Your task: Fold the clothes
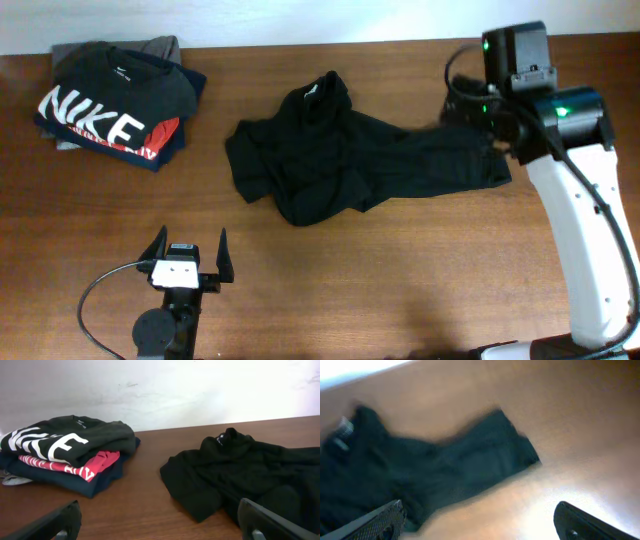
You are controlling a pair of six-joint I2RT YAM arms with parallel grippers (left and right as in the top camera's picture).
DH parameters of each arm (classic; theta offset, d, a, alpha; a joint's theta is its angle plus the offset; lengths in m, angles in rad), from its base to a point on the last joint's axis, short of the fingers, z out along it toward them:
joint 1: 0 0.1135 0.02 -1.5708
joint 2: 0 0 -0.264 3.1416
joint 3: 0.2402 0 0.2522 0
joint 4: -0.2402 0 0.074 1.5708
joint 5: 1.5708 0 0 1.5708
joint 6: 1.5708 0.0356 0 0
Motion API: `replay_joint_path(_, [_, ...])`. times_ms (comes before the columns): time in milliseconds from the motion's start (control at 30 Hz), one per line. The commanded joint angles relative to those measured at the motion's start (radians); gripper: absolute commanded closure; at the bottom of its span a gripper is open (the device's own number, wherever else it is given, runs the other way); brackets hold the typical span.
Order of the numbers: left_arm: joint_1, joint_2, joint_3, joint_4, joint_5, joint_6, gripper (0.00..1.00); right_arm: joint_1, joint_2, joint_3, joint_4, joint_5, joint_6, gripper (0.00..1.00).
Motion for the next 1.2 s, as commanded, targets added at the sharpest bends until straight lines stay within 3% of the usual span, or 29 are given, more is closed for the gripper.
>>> replay_joint_path(0, [0.005,-0.006,-0.008,0.000,0.014,0.016,0.01,-0.026,0.033,-0.028,-0.074,0.037,0.013,0.01])
replay_joint_path(267, [0.005,-0.006,-0.008,0.000,0.014,0.016,0.01,-0.234,0.038,-0.151,-0.075,0.037,0.098,0.01])
replay_joint_path(500, [0.005,-0.006,-0.008,0.000,0.014,0.016,0.01,-0.423,0.039,-0.293,-0.052,-0.135,0.098,0.01])
replay_joint_path(800, [0.005,-0.006,-0.007,0.000,-0.057,0.014,0.01,-0.455,0.039,-0.426,0.021,-0.192,0.098,0.01])
replay_joint_path(900, [0.005,-0.006,-0.007,0.030,0.060,-0.002,0.01,-0.455,0.039,-0.426,0.025,-0.192,0.098,0.01])
replay_joint_path(1033, [0.004,-0.006,-0.006,0.200,0.455,-0.058,0.01,-0.455,0.039,-0.426,0.029,-0.192,0.098,0.01])
replay_joint_path(1100, [0.005,-0.006,0.001,0.288,0.581,-0.167,0.01,-0.455,0.039,-0.426,0.029,-0.192,0.098,0.01])
replay_joint_path(1167, [0.005,-0.006,0.027,0.295,0.597,-0.272,0.01,-0.455,0.039,-0.426,0.032,-0.193,0.098,0.01])
